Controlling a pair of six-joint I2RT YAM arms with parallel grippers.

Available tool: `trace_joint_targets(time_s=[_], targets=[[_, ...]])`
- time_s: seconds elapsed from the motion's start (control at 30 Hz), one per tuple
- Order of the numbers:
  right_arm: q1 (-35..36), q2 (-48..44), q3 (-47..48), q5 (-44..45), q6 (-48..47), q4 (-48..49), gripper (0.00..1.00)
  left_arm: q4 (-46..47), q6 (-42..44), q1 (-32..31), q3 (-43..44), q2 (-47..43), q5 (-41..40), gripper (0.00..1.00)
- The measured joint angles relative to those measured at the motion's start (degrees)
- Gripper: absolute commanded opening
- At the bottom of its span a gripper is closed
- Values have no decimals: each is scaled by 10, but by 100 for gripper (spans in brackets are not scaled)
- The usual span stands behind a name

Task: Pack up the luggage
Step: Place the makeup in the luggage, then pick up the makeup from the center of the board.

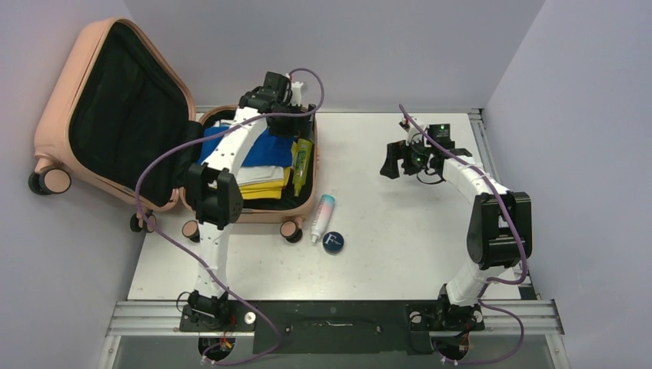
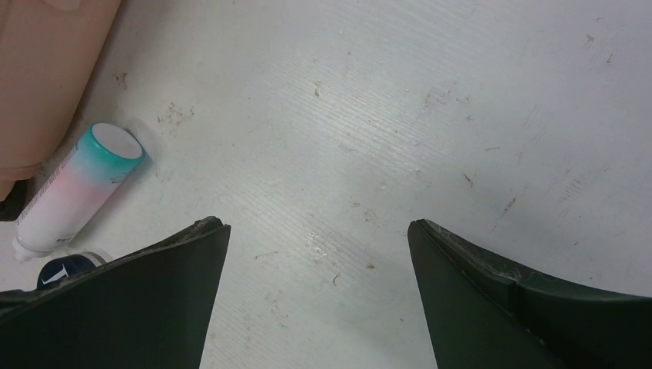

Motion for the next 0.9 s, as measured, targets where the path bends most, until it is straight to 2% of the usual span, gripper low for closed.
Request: trace_joint_targets(time_s=[0.23, 0.43, 0.67, 0.9], targets=[[0, 0, -17, -7, -1, 13, 90, 42, -6, -1, -62, -133, 8, 96], [0, -39, -69, -17, 11, 48, 90, 126, 2, -1, -185, -261, -10, 96], [3, -71, -52, -24, 7, 52, 90, 202, 64, -13, -299, -341, -100, 96], [44, -126, -31, 52, -52, 23, 90, 318, 130, -21, -490, -464, -177, 96]])
